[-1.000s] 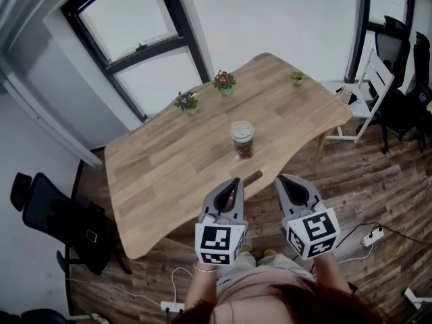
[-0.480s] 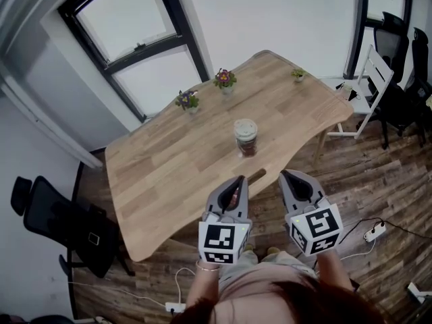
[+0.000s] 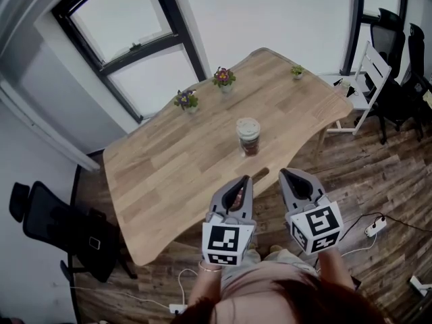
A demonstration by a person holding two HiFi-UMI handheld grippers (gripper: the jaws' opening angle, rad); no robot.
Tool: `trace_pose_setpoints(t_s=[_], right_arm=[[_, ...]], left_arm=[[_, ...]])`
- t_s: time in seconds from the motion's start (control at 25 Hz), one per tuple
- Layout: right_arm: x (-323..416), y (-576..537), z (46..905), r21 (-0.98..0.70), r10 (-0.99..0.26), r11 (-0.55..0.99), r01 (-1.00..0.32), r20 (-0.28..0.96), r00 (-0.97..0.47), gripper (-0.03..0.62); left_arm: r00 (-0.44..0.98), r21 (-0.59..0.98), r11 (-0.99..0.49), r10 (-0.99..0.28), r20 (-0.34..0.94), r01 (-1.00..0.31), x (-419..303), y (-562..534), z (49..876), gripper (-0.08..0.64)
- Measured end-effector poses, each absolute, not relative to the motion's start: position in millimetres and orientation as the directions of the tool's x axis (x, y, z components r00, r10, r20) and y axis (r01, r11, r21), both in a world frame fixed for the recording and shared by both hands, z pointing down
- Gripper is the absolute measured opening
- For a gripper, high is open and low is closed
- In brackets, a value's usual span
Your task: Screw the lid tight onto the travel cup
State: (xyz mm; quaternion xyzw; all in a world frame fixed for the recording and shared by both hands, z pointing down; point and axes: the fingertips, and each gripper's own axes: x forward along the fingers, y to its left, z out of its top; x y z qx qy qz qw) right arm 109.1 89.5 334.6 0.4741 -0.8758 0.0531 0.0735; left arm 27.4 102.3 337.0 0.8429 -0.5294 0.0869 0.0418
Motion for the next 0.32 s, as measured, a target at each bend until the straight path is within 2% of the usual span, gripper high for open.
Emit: trace_pose_setpoints(t_s=[0.32], right_arm=[[99.8, 87.0, 334.9, -0.015, -0.827, 0.538, -0.843, 0.181, -0.531, -0.002]], left_arm=[[0.44, -0.014, -0.45, -0.879, 0.181, -0.893, 20.8, 96.9, 336.0, 0.002]])
